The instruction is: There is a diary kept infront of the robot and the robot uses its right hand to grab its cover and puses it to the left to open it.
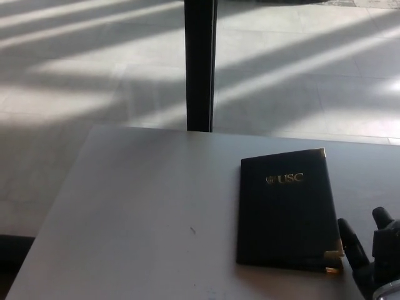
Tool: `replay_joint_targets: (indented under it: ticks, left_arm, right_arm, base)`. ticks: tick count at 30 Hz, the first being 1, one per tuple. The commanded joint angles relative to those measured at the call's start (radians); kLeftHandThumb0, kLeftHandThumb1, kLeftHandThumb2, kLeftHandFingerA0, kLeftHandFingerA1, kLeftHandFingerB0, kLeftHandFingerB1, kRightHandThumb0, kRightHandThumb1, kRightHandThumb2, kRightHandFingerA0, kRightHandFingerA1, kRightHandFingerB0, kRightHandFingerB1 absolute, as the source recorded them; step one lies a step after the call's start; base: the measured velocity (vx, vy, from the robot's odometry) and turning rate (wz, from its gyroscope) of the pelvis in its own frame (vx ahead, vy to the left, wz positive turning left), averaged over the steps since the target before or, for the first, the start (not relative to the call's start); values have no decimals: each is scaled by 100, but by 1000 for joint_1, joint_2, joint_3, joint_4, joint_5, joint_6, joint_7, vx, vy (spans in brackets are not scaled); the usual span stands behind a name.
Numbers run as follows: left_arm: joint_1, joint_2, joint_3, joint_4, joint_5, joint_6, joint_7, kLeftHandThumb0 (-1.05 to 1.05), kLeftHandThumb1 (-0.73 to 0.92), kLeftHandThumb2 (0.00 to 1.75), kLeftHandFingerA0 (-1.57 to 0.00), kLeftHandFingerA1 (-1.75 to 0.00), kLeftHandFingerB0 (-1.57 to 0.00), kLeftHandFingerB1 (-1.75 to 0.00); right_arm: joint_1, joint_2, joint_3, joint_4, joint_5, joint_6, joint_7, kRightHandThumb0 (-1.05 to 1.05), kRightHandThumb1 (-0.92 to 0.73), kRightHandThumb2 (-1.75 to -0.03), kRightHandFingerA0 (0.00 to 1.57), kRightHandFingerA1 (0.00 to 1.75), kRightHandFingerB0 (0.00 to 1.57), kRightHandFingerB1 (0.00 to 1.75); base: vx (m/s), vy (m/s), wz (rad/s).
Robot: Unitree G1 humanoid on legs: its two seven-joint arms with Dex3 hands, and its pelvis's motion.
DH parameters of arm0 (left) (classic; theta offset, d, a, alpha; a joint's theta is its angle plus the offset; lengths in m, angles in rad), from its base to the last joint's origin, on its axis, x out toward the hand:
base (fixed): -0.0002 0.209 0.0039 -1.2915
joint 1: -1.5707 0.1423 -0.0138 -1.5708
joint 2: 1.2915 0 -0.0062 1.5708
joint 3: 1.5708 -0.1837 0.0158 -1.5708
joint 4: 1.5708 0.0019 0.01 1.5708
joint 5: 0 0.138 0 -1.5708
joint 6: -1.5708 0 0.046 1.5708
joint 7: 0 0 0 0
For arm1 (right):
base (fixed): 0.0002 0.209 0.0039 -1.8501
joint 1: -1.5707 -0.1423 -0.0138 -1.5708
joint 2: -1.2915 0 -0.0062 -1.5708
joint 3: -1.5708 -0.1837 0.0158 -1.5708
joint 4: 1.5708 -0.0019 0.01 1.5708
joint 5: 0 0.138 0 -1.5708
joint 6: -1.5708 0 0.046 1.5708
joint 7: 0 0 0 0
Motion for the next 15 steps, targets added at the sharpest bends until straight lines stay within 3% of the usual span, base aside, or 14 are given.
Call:
replay_joint_targets:
  ticks: [1, 4, 5, 6, 7, 8, 9, 12, 13, 15]
  left_arm:
    - [3, 15, -2, -4, -3, -17, 5, -88, 92, 100, -38, -88, -27, -72]
    - [10, 3, -2, -36, -8, -8, 12, -90, 92, 99, -37, -88, -26, -72]
    - [12, 3, -4, -39, -5, -7, 13, -80, 89, 125, -38, -81, -28, -70]
    - [10, 0, -3, -46, -5, -2, 30, -91, 92, 100, -37, -87, -28, -72]
    - [14, -1, -6, -56, -3, 2, 32, -81, 90, 127, -41, -83, -31, -72]
    - [14, -1, -7, -56, -3, 3, 33, -90, 92, 100, -39, -90, -27, -76]
    - [11, 4, -6, -44, -5, 0, 27, -88, 92, 98, -39, -90, -27, -75]
    - [16, 8, -8, -45, -7, 3, 13, -89, 92, 99, -37, -89, -26, -73]
    - [11, 14, -5, -28, -8, -3, 10, -81, 89, 125, -38, -82, -28, -70]
    - [8, 14, -2, -19, -9, -15, 11, -82, 89, 126, -41, -85, -30, -71]
  right_arm:
    - [11, 10, 7, 33, -36, -44, 13, -78, -92, -71, 41, 53, 34, 44]
    - [13, 17, 11, 38, -36, -53, 20, -78, -92, -70, 40, 51, 34, 44]
    - [15, 17, 16, 38, -38, -53, 25, -77, -92, -71, 39, 52, 33, 45]
    - [15, 25, 25, 42, -50, -58, 19, -66, -70, -115, 41, 64, 17, 50]
    - [12, 29, 32, 50, -55, -61, 19, -77, -92, -70, 43, 53, 35, 44]
    - [12, 31, 36, 51, -57, -63, 20, -77, -92, -71, 43, 56, 33, 45]
    - [16, 38, 46, 51, -64, -65, 21, -77, -92, -69, 45, 57, 34, 45]
    - [22, 54, 69, 47, -66, -69, 23, -77, -92, -70, 42, 55, 35, 44]
    - [19, 67, 79, 50, -73, -74, 12, -76, -92, -69, 43, 55, 36, 45]
    - [20, 82, 94, 50, -78, -76, 6, -76, -92, -68, 43, 54, 38, 46]
  base:
    - [0, 0, 0]
    - [0, 0, 0]
    - [0, 0, 0]
    - [0, 0, 0]
    - [0, 0, 0]
    - [0, 0, 0]
    - [0, 0, 0]
    - [0, 0, 0]
    - [0, 0, 0]
    - [0, 0, 0]
